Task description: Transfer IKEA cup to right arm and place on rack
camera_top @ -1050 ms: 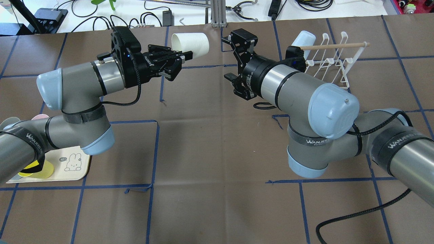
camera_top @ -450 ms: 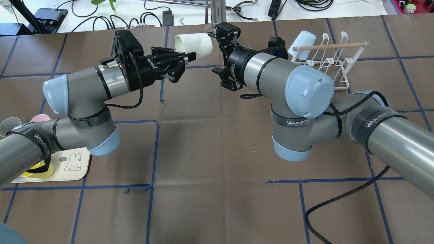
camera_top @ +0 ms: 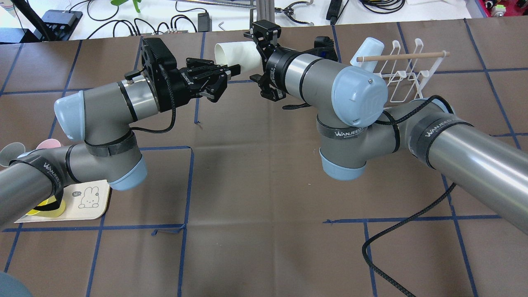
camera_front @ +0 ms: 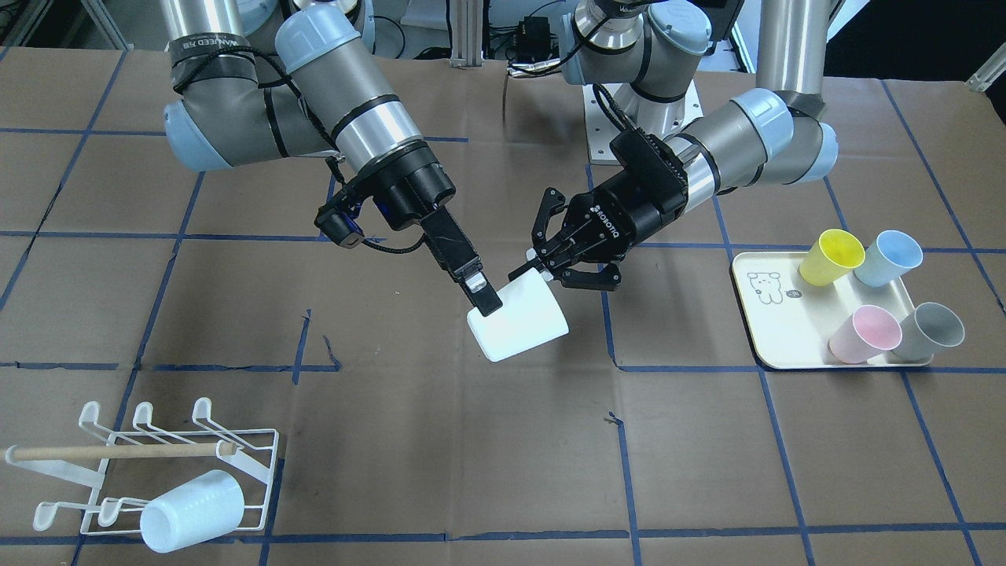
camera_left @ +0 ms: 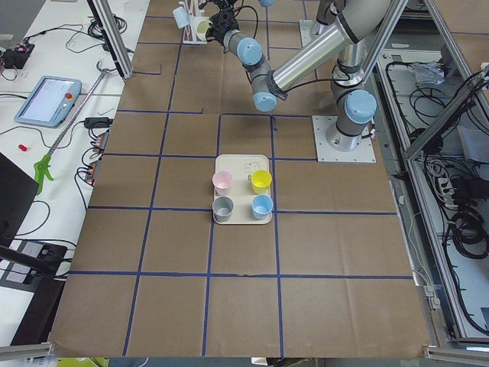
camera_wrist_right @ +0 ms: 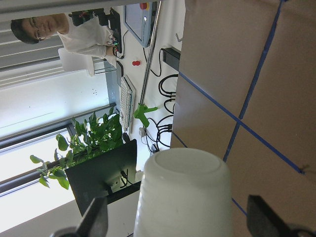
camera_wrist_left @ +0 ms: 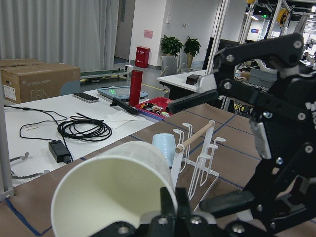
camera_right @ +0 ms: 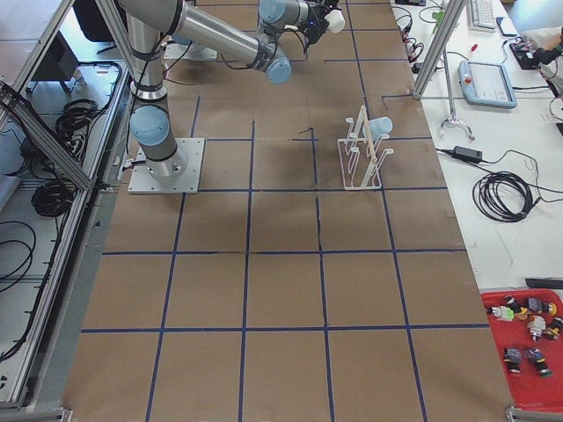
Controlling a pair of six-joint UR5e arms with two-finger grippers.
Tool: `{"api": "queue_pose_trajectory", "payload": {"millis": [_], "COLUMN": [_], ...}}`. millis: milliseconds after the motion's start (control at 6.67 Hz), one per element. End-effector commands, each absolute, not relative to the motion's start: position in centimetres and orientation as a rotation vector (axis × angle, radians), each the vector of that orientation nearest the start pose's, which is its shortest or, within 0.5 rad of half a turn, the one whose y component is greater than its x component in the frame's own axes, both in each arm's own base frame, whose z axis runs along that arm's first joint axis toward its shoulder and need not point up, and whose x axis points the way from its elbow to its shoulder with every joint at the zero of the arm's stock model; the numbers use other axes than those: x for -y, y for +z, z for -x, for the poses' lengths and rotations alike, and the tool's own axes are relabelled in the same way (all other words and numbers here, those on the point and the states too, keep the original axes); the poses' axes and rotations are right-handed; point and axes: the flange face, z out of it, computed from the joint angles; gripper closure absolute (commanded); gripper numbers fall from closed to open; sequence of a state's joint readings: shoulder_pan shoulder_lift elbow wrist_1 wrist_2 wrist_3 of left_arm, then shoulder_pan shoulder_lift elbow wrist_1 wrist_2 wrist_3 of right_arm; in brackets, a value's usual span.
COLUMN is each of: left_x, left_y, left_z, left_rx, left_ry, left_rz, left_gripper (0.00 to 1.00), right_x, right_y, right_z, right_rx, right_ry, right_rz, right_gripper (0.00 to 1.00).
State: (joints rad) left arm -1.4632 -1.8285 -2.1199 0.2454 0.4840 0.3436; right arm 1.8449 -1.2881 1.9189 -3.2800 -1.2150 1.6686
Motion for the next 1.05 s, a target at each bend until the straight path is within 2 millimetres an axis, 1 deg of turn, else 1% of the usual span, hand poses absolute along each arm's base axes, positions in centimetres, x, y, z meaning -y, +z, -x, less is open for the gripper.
{"api": "queue_pose_trajectory", "payload": {"millis": [0,150,300,600,750,900], "left_x": [49.3,49.3,49.3,49.3,49.3,49.3], "left_y": [35.0,35.0,35.0,35.1,35.1,35.1], "left_z": [17.0,17.0,17.0,17.0,17.0,17.0], "left_rx": [1.853,1.853,1.853,1.852,1.853,1.854], "left_ry": [1.308,1.308,1.308,1.310,1.309,1.309], "left_rz": [0.872,0.872,0.872,0.873,0.872,0.871], "left_gripper": [0.95,0.94,0.94,0.93,0.93,0.93], "right_x": [51.0,51.7,52.4,52.5,52.5,52.4], "right_y": [37.2,36.9,37.2,36.9,36.8,36.9], "right_z": [-31.9,-32.2,-32.4,-33.0,-33.0,-33.1], "right_rx": [-1.716,-1.717,-1.710,-1.730,-1.732,-1.731], "right_ry": [-0.377,-0.376,-0.381,-0.367,-0.364,-0.356], "right_rz": [-1.148,-1.147,-1.141,-1.144,-1.145,-1.141], "right_gripper": [0.01,0.01,0.01,0.03,0.08,0.26]}}
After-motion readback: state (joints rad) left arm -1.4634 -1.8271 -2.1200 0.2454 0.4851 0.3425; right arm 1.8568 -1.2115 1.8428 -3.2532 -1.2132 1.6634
